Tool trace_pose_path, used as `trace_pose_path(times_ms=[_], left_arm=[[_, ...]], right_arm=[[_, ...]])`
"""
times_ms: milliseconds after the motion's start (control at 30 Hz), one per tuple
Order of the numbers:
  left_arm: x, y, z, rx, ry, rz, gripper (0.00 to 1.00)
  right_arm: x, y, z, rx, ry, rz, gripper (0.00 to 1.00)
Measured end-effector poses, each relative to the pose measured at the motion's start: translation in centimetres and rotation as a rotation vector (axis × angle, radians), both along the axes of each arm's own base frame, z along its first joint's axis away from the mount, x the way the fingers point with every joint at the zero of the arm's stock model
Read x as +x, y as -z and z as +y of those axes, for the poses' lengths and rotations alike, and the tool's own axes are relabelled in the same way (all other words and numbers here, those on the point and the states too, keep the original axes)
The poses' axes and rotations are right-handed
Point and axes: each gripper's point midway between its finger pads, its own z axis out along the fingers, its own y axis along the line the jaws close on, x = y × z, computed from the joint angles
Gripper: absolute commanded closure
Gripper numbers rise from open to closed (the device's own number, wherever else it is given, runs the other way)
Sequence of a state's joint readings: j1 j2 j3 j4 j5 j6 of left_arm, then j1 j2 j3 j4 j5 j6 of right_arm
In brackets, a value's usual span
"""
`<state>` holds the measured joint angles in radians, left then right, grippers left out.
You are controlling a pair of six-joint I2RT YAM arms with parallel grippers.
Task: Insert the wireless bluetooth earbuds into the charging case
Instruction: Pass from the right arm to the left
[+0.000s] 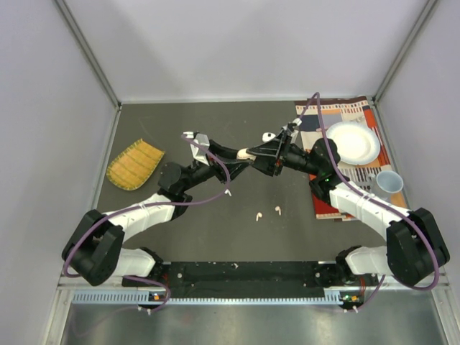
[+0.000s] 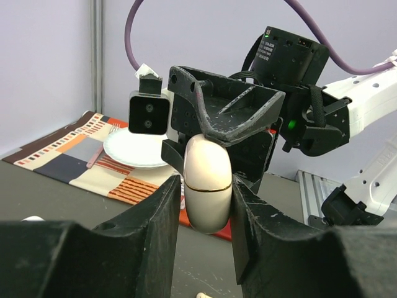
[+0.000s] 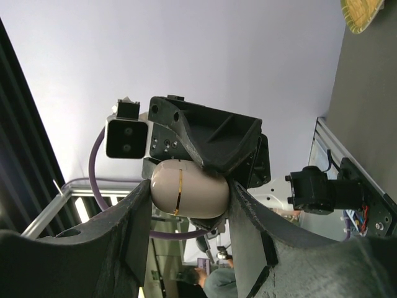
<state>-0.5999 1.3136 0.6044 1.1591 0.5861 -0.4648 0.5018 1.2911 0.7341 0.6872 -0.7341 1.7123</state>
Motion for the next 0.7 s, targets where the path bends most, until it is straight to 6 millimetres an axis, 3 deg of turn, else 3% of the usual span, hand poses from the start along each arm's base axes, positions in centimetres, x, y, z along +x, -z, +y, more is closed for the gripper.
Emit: trace_pose_path(times_ms=[200,500,567,700], left_arm=[[0.02,-0.01,-0.11,0.003,-0.002,-0.002,0.62],[0.09,0.09,-0.15,0.01,-0.006,-0.007,0.89],[0.09,0.09,-0.15,0.01,-0.006,-0.007,0.99],[0.08,0.16,-0.19,0.013,-0.005,-0.007,1.0]], right_arm=[[-0.02,0.02,0.0,0.0,0.0,0.0,1.0],[0.1,0.09,-0.02,-0.001,0.006,0.004,0.98],[0.12,0.09,-0.02,-0.002,0.007,0.003,0.9],[0.09,0.22,-0.11,-0.005,0.016,-0.001,0.77]])
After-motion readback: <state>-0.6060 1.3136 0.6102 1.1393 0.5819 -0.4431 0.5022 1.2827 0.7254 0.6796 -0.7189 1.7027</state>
